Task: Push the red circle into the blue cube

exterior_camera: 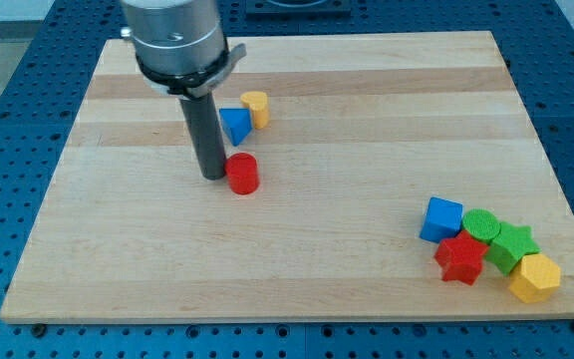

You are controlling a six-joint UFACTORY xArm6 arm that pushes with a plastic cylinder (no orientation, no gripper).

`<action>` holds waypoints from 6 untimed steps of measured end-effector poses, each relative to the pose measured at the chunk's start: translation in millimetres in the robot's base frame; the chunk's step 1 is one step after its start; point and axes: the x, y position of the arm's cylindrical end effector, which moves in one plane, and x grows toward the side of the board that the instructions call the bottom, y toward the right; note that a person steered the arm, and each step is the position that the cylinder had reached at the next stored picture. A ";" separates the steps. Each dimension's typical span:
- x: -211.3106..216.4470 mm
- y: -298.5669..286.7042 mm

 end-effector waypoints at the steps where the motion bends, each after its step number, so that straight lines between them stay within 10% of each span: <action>1: 0.0 19.7; 6: 0.0 160.8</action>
